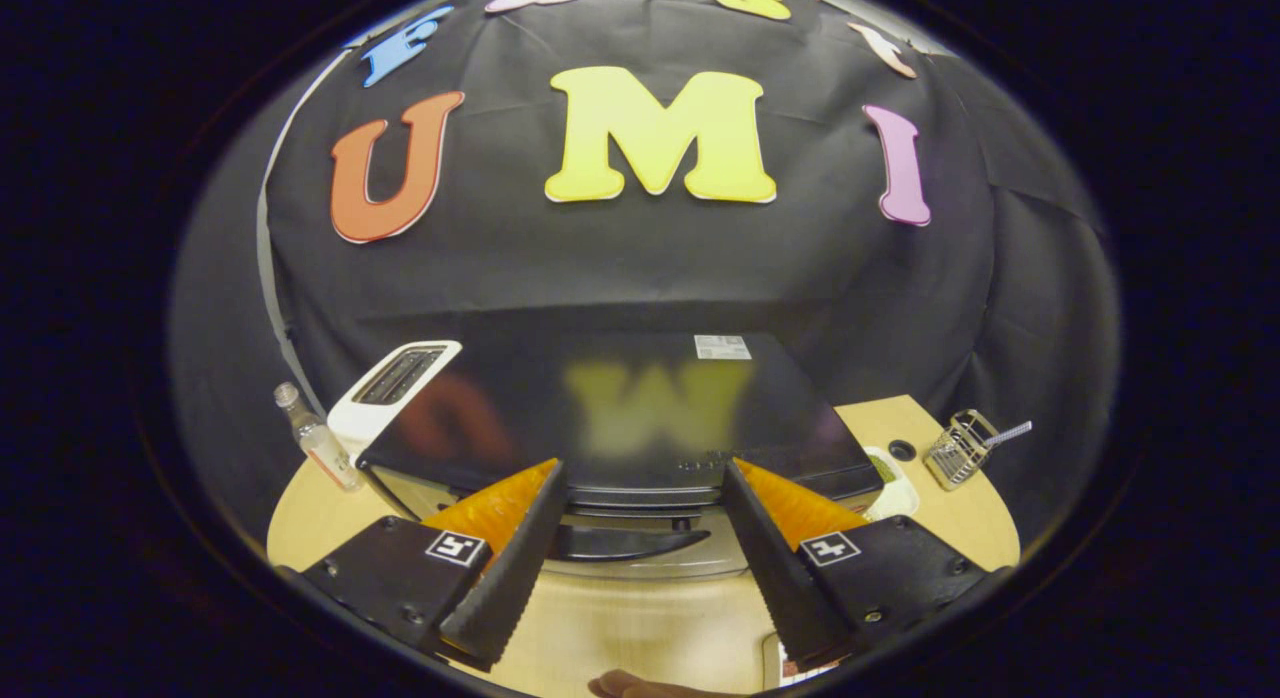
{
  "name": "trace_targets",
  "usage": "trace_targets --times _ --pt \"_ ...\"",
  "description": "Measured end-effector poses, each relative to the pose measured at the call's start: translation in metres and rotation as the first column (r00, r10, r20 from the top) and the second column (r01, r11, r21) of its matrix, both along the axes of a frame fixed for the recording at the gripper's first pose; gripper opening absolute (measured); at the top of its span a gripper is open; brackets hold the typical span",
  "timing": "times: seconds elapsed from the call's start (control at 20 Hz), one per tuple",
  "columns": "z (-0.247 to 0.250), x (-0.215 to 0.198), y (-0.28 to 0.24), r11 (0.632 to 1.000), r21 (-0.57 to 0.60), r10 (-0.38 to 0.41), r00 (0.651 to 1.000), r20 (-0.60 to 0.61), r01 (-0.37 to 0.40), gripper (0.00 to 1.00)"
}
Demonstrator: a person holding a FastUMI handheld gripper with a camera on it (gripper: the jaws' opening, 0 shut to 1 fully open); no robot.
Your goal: Open the toaster oven, put the food inside, and close the toaster oven door.
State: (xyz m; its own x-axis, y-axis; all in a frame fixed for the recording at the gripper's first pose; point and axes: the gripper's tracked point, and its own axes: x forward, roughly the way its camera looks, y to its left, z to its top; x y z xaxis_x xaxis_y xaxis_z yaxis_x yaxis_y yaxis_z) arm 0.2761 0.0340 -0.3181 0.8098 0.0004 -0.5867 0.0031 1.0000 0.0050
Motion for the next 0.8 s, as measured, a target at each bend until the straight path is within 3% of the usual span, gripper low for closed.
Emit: trace_targets --times 0.8 --pt "-0.016 -0.105 0.001 0.998 -0.058 0.028 0.999 -0.018 -0.029 1.0"
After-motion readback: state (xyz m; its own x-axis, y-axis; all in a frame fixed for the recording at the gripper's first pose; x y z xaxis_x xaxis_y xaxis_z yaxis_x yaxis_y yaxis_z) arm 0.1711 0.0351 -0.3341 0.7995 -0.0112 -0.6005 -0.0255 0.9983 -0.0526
